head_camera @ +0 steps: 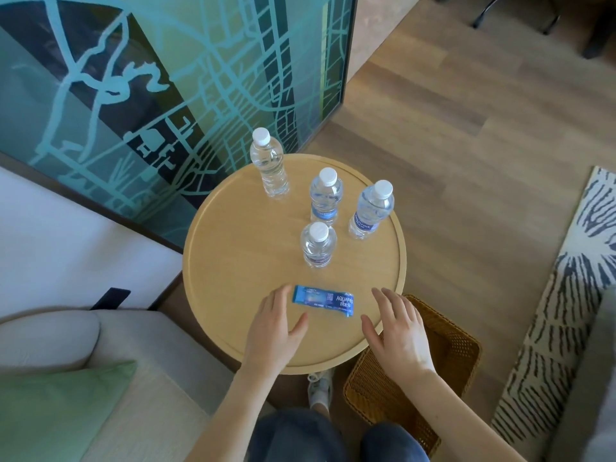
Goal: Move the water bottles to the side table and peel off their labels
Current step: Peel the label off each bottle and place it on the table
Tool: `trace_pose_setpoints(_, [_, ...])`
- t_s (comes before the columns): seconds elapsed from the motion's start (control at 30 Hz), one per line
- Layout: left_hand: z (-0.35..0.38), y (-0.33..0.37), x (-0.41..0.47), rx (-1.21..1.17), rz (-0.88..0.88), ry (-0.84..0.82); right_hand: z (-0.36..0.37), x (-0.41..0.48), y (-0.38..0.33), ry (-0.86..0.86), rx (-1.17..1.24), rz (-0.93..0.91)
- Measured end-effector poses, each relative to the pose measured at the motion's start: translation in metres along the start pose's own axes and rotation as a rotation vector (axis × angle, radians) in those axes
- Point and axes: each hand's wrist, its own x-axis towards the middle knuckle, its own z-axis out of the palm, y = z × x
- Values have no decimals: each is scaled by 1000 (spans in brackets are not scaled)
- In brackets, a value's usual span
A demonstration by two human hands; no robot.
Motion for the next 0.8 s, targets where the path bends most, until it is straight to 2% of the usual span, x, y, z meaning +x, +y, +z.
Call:
trace_pose_setpoints(0.23, [-15, 29, 75, -217, 5, 85, -17, 24, -11, 26, 46, 16])
trace_pose_setpoints(0.37, [-5, 31, 104, -266, 8, 47, -18, 32, -12, 24, 48, 26])
trace_pose_setpoints(0.6, [13, 26, 125, -270, 60, 42, -5, 35, -7, 7, 59, 36])
trace_pose_setpoints(0.8, [2, 37, 119, -279, -42, 58, -15, 37, -9, 4, 81, 44])
